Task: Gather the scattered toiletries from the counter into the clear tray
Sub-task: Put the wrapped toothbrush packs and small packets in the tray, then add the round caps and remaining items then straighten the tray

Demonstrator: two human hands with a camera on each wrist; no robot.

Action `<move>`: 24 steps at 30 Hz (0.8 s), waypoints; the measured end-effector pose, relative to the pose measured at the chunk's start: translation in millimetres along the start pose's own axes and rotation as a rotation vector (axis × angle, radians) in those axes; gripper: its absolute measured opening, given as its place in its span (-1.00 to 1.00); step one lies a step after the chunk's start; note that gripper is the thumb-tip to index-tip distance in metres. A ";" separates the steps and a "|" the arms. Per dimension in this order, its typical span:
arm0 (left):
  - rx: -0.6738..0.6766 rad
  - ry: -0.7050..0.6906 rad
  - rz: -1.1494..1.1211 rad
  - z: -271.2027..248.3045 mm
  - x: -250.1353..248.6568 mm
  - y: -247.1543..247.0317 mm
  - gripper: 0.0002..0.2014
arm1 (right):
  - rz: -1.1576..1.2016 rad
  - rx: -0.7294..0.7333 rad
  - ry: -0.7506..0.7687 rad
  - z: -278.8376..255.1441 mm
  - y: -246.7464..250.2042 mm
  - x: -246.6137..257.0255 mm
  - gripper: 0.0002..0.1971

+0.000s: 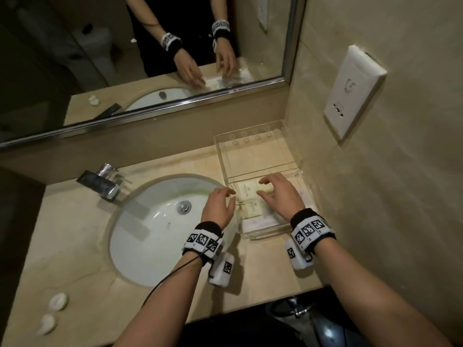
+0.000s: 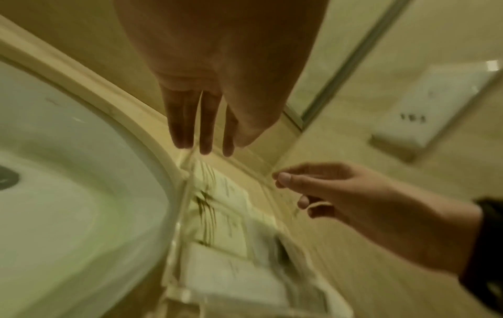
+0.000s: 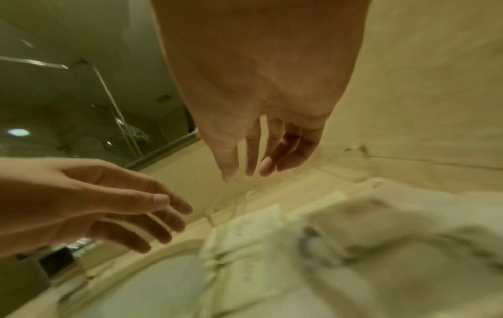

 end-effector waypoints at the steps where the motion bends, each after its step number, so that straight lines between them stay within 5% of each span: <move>1: -0.022 0.057 -0.059 -6.2 15.6 13.9 -0.79 | 0.028 0.002 0.035 2.5 -5.0 19.1 -0.72; 16: -0.407 0.823 -0.261 -237.9 301.2 184.4 -0.93 | 0.183 0.580 0.419 -13.9 -243.9 297.2 -0.87; 24: -0.506 1.102 -0.239 -348.7 399.9 217.7 -0.61 | 0.040 0.896 0.492 -68.5 -393.7 400.0 -0.79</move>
Point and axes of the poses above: each hand's wrist, its own z-axis towards the middle knuckle, its own y-axis out of the back of the hand, x = y × z, the point moved 10 cm from there along z, towards the middle knuckle, and after that the axes turned 3 degrees about x, right-handed, at the moved point
